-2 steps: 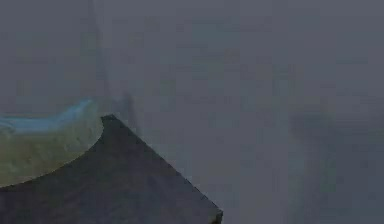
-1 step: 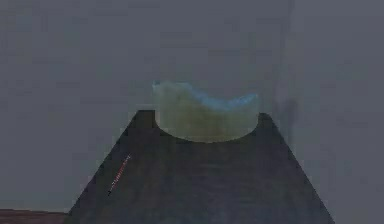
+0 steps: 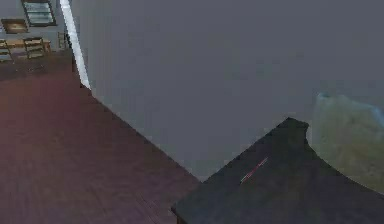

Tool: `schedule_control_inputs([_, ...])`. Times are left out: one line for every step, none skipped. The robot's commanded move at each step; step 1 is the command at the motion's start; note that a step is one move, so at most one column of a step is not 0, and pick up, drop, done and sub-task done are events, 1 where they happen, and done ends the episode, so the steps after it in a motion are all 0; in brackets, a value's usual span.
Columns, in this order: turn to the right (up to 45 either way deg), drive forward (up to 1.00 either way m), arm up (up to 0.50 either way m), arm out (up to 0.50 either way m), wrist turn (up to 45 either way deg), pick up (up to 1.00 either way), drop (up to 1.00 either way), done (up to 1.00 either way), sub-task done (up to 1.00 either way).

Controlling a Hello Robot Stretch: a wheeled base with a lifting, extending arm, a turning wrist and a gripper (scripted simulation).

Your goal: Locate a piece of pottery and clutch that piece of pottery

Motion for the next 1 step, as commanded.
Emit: schedule_control_inputs([-39.0, 0.00, 0.00, 0.00, 0.0, 0.00, 0.00, 0.00, 0.00])
